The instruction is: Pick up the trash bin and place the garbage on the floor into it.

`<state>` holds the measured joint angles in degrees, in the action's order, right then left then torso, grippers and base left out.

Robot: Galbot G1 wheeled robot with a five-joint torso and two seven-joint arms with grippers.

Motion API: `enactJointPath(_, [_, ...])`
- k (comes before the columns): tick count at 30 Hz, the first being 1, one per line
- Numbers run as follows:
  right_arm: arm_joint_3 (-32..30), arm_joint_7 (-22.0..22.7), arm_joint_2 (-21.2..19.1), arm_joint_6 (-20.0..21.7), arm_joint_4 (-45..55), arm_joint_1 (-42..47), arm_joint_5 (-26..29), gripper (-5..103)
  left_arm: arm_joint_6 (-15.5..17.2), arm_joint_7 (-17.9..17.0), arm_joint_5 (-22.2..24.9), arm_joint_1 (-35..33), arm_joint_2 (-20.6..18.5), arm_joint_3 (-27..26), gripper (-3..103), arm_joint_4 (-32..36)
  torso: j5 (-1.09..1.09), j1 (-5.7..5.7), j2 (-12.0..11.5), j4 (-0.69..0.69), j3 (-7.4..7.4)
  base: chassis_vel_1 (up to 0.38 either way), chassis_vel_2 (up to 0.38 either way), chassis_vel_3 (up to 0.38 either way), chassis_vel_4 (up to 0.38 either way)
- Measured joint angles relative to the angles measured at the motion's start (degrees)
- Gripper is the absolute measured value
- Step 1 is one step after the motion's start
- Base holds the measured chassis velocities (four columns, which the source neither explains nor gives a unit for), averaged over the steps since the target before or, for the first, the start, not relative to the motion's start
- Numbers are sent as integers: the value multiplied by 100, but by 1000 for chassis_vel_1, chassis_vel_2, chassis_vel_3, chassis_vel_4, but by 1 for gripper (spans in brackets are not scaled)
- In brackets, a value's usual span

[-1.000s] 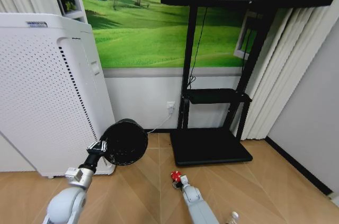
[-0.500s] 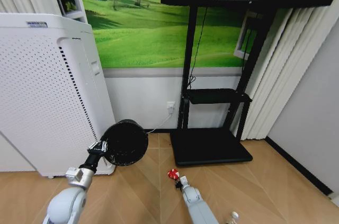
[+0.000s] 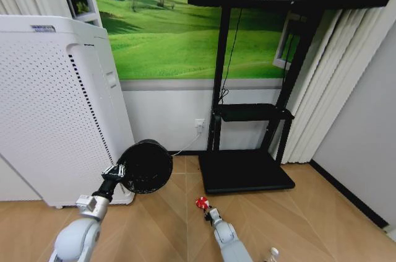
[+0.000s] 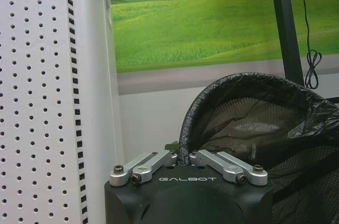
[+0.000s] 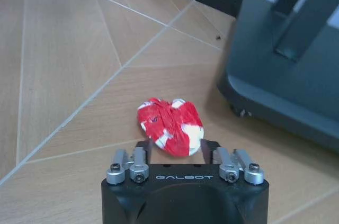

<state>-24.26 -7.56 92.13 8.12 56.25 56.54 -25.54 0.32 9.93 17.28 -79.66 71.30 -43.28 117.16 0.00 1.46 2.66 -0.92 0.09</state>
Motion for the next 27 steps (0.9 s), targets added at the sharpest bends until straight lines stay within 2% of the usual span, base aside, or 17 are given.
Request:
enactJointPath(1, [22,-23,0,-51,-28,-55,-112,61,0,3,4,-3,-4,-12,3,-3,0,0,0,0,0,0,0,0,0])
enactJointPath(3, [53,-27,0,-69,-44,-102,-156,61,0,5,9,-5,-10,-24,3,-6,0,0,0,0,0,0,0,0,0])
enactJointPath(4, [139,-27,0,-73,-73,-160,-169,66,0,7,23,-6,-17,-40,3,-12,0,0,0,0,-1,0,0,0,0])
enactJointPath(6, [207,-28,0,-70,-98,-193,-168,66,2,8,32,-5,-22,-49,3,-15,0,0,0,0,0,0,0,0,0])
enactJointPath(7, [255,-28,0,-64,-120,-222,-167,77,4,9,40,-2,-26,-55,3,-16,0,0,0,0,0,0,0,0,0])
enactJointPath(8, [363,-29,0,-34,-168,-289,-133,83,16,9,61,10,-38,-66,3,-17,0,0,0,1,0,0,0,0,0])
enactJointPath(9, [363,-29,0,-34,-168,-289,-133,83,16,9,61,10,-38,-66,3,-17,0,0,0,1,0,0,0,0,0])
enactJointPath(12, [538,-69,1,98,-273,-393,57,97,53,6,90,40,-63,-73,3,-35,0,0,0,0,-1,0,0,0,0])
enactJointPath(25, [449,-46,0,188,-679,-611,212,100,87,-33,38,54,-33,23,3,-41,0,0,0,0,0,0,0,0,0])
enactJointPath(27, [449,-33,0,188,-697,-614,212,103,90,-35,38,52,-31,23,3,-28,0,0,0,0,0,0,0,0,0])
